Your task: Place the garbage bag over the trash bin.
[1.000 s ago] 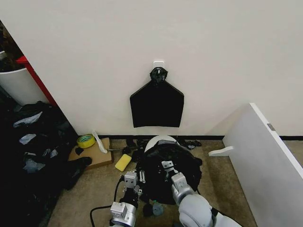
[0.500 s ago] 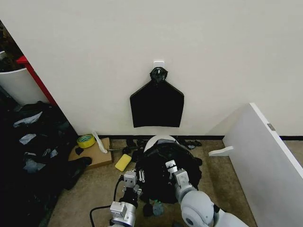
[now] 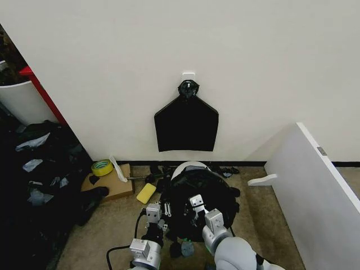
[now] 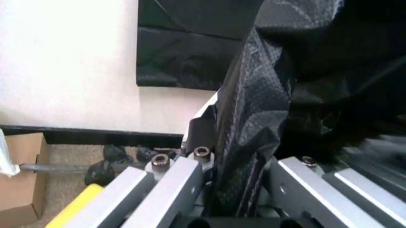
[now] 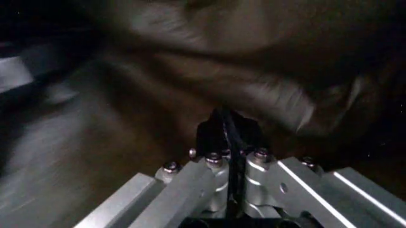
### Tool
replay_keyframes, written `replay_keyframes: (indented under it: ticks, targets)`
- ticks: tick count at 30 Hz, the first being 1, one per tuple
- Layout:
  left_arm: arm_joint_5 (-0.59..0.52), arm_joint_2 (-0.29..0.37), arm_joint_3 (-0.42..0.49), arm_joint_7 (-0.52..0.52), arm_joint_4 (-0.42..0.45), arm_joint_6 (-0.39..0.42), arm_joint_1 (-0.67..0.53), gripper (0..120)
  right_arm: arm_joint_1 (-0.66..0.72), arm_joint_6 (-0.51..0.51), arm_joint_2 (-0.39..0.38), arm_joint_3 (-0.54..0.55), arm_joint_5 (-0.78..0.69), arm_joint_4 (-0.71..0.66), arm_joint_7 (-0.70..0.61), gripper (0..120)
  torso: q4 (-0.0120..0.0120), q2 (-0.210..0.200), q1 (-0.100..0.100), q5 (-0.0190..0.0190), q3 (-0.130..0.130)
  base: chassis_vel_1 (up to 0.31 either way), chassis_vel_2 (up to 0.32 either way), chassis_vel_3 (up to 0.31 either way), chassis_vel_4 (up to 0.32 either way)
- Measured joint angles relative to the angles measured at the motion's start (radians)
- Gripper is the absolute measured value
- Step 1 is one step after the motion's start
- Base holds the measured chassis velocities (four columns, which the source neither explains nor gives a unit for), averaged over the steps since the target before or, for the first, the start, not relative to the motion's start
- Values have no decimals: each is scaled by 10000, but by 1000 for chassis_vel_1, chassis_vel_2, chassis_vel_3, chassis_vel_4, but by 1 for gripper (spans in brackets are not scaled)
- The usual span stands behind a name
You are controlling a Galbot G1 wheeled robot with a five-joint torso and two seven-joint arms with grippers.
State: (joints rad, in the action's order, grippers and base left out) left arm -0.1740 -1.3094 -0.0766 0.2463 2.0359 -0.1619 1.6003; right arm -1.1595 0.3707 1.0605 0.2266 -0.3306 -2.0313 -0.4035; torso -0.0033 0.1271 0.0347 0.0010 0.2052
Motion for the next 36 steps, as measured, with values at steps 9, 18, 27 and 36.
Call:
replay_keyframes:
  ticks: [9, 18, 27, 36]
  targets:
    - [-110, -153, 156, 0, 71, 0, 35, 1, 396, -949, 458, -150, 1133, 1319, 521, 0, 0, 0, 0, 5, 0, 0, 0, 0, 0]
    - [-122, -136, 191, -7, 77, 0, 1, 1, 707, 1053, 465, -295, -1774, 822, -921, 0, 2, 0, 0, -3, 0, 0, 0, 0, 0]
    - [-189, -72, 79, -18, -96, -15, -146, 1, 314, -22, 147, -161, -1876, -9, -271, 0, -1, 0, 0, -6, 0, 0, 0, 0, 0]
    - [-221, -30, 69, -18, -90, -22, -134, 1, 351, -2743, 429, -263, -964, 737, 902, 0, -1, 0, 0, -4, 0, 0, 0, 0, 0]
